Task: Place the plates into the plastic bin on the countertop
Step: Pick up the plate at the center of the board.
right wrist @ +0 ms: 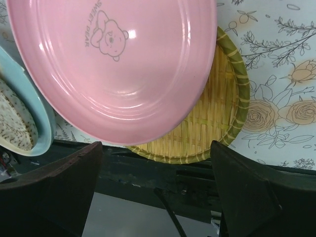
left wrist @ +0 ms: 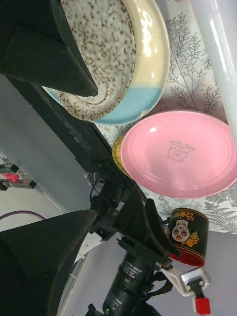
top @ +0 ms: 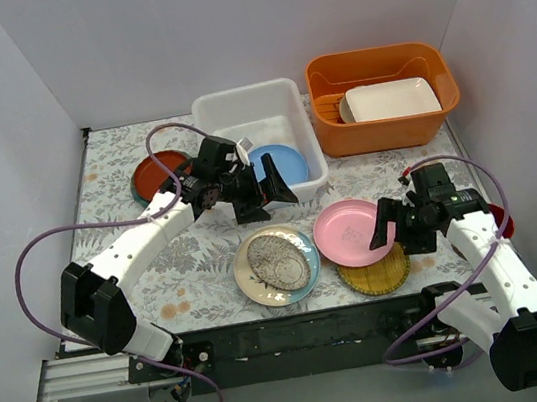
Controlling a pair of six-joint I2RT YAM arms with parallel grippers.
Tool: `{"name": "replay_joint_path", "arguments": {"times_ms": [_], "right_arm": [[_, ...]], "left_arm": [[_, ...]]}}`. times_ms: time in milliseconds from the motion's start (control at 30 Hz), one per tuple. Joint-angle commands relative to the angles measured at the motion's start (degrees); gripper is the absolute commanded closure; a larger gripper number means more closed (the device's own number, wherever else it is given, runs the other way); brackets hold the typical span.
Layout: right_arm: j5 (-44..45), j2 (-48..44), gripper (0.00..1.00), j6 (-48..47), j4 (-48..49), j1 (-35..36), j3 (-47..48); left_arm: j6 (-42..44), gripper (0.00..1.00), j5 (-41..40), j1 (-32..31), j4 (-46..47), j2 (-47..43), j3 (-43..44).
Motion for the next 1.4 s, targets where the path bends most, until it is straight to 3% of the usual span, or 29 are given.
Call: {"name": "replay_joint_path", "arguments": {"times_ms": [0, 467, 767, 1367], "right_arm": [[-1.21, 0.78, 0.04, 2.05, 1.52, -0.28, -2.33], [-2.89, 1.56, 0.07, 11.27, 10.23, -3.53, -5.23], [-8.6, 1.74, 0.12, 10.49, 12.87, -11.09, -9.54], [-12.29, 1.3, 0.26, 10.66, 16.82, -12.68, -14.29]], "left_arm": [[-0.94, 0.02, 1.87, -0.68, 2.19, -4.33, -1.84], [-1.56, 0.02, 2.48, -1.21, 3.42, -3.98, -2.63], [-1.38, 0.02, 3.27, -1.3, 3.95, -3.01, -3.07], [-2.52, 0.02, 3.1, -1.74, 6.24, -4.06, -7.11]]}}
